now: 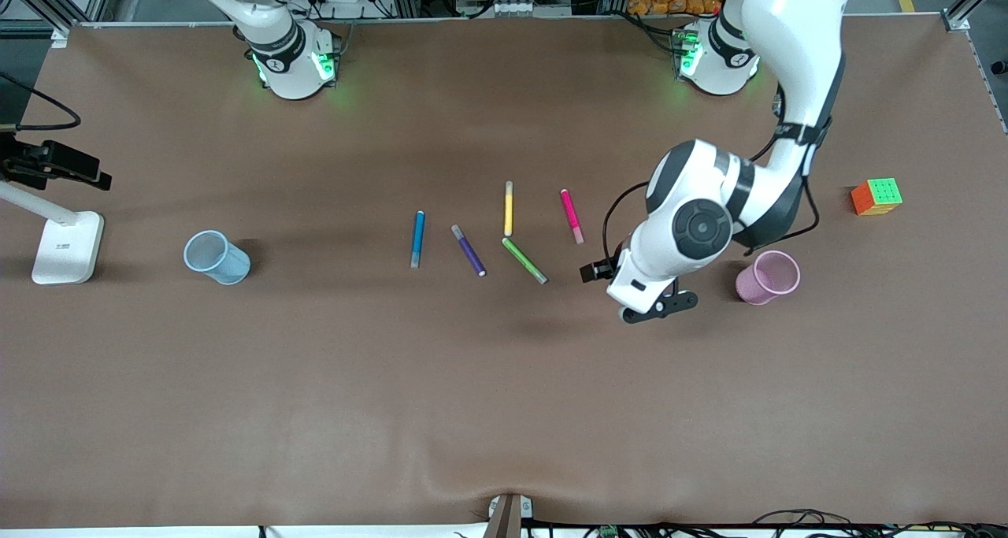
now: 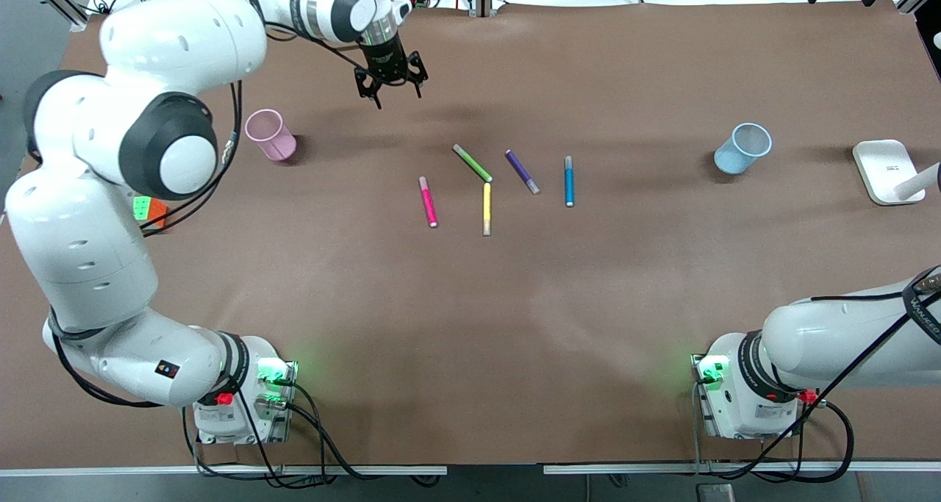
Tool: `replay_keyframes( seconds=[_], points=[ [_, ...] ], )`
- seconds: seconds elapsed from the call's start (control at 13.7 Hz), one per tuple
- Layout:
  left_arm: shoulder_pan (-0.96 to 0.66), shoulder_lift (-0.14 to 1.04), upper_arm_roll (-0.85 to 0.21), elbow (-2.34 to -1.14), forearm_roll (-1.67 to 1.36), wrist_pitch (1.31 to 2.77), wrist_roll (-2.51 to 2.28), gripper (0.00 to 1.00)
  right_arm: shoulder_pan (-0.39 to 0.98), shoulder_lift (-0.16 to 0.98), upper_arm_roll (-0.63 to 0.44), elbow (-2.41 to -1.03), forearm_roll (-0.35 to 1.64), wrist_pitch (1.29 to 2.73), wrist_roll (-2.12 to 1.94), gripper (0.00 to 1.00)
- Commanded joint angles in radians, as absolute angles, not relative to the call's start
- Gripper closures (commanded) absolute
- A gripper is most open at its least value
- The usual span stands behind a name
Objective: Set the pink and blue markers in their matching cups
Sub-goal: 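Swing the left gripper over to the pink marker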
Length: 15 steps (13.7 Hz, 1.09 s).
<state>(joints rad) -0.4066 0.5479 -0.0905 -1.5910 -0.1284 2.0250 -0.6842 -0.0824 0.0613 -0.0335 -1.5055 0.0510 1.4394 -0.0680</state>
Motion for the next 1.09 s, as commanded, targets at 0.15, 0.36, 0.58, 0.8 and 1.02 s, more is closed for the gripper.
replay_keyframes(
  seconds=[0.15,0.36,0.58,0.8,1.02],
  points=[
    [-0.514,0.607,-0.083,-1.578,-0.135,2.094,-0.895,0.00,-0.084,0.081,-0.023,-1.496,0.055,1.454,-0.060,0.00],
    [-0.538,0.618,-0.080,-1.623,-0.130,2.097,-1.009,0.00,-0.084,0.084,-0.023,-1.496,0.055,1.460,-0.057,0.00],
    [-0.528,0.571,-0.080,-1.719,-0.130,2.097,-1.020,0.00,-0.074,0.118,-0.020,-1.494,0.058,1.479,-0.055,0.00],
    [-0.526,0.575,-0.081,-1.747,-0.130,2.103,-1.052,0.00,-0.025,0.196,-0.020,-1.496,0.101,1.587,-0.034,0.00],
    [-0.560,0.584,-0.080,-1.772,-0.130,2.137,-1.078,0.00,0.012,0.265,-0.020,-1.494,0.147,1.684,0.148,0.00]
  ],
)
